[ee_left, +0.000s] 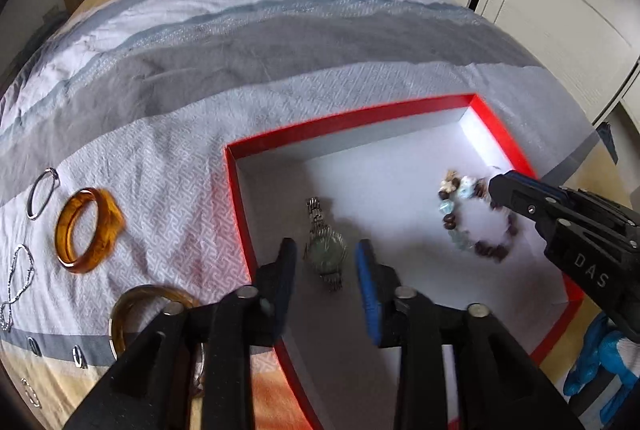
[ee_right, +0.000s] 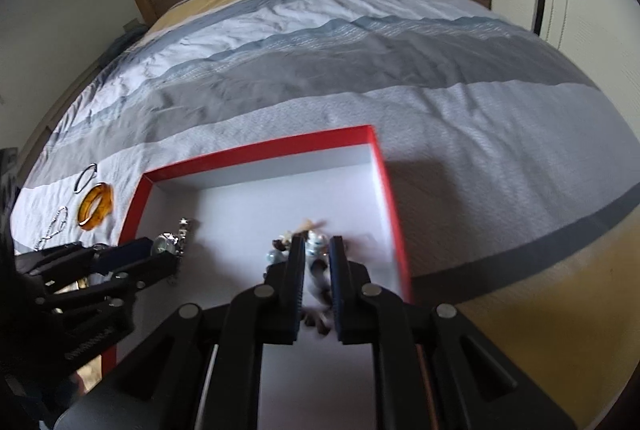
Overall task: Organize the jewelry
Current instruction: 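Carry the watch and bracelet into the red box and open both tools, then move both open tools back over the twisted silver hoop earrings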
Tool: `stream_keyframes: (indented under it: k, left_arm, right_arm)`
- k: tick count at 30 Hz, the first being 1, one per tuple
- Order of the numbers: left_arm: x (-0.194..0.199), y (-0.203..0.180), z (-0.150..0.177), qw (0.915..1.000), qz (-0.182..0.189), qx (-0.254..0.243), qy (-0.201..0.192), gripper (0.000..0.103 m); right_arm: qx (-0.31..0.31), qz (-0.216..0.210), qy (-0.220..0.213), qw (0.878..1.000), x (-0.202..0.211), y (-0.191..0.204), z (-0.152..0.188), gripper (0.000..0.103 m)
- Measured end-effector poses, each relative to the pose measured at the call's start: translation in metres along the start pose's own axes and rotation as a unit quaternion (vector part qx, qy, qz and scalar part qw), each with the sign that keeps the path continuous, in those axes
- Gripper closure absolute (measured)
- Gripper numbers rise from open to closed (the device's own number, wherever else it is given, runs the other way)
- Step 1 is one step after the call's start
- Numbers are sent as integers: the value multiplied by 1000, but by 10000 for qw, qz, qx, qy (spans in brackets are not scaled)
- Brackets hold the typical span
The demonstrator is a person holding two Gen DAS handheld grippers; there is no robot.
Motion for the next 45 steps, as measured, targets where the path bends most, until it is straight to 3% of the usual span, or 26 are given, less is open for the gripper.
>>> stream_keyframes:
  k: [1,2,3,5,14,19,26,33,37,40,45]
  left_arm:
    - [5,0,0,10000,-28,-2,-68,53]
    - [14,0,-1,9999,-3,-10,-169,49]
    - [23,0,-2,9997,-5,-22,-252,47]
    - [41,2,-3,9992,-12,-32,-387,44]
    - [140,41,9,9943,-301,18,-1023,43]
    - [208,69,2,9869,-580,29,-1506,43]
    - [325,105,-27,9683,-860,83,-2344,43]
    - [453,121,-67,9434,-995,26,-3163,38]
    - [485,131,-64,9353,-904,122,-3420,31]
    - [475,148,-53,9383,-929,220,-3324,31]
    - [440,184,-32,9431,-1277,252,-3061,31]
  right_arm:
    - [11,42,-7,10000,4,0,-1,87]
    - [29,98,-15,9999,8,0,-2,79]
    - [48,164,-48,9998,15,0,-2,67]
    - [36,259,-127,9996,29,0,-4,61]
    - [-24,232,-558,9982,109,23,-20,59]
    - [138,352,-1194,9921,189,41,-70,60]
    - [519,697,-2191,9718,323,74,-164,59]
    - [729,863,-2910,9500,422,109,-208,59]
    - [877,806,-2950,9480,427,127,-198,50]
    - [1097,625,-2794,9518,407,143,-182,50]
    - [1286,195,-2466,9604,362,166,-140,50]
Point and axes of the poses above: each gripper's, at about its wrist camera, not at the fingertips, and x roughly against the way its jaws point, y to its left, z to its underside, the point moved 5 cm from there along -x, roughly the way its jaws point, and after that the axes turned 15 degrees about x, right-handed, at the moved point
